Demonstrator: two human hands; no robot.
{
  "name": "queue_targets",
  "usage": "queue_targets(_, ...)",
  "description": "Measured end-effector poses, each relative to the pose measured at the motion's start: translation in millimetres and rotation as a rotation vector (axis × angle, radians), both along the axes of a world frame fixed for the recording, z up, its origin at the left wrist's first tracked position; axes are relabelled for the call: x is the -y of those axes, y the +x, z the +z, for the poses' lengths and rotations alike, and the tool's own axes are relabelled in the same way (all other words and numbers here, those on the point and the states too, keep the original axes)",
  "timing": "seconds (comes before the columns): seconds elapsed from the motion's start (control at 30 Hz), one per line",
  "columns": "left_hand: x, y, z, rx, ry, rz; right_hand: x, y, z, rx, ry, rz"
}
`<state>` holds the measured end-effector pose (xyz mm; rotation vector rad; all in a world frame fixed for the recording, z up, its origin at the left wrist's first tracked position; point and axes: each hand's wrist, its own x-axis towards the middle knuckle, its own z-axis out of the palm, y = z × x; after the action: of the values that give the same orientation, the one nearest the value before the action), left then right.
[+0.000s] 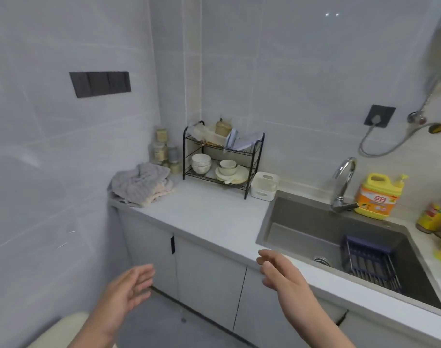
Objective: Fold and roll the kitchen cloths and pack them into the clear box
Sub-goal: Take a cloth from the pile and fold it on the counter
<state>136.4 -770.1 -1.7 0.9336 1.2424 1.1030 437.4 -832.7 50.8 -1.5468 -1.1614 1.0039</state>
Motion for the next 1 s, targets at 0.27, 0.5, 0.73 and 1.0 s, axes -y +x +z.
queue_targets(0.27,-38,-48,-8,-0.020,0.026,0.068,-70,-56,-11,0.018,-0.037,0.082)
queue_targets(0.5,-116,-58,-13,-0.009,0.000,0.072,-178,-75,-34,-0.013,-0.048,0.148)
queue_targets(0.73,-249,-58,-5,-0.004,-0.098,0.072,-313,-65,-49,-0.115,-0.078,0.078)
queue_targets(1.0,-355,-71,-25,-0.048,-0.062,0.170,-435,-79,-57,-0.098,-0.116,0.191)
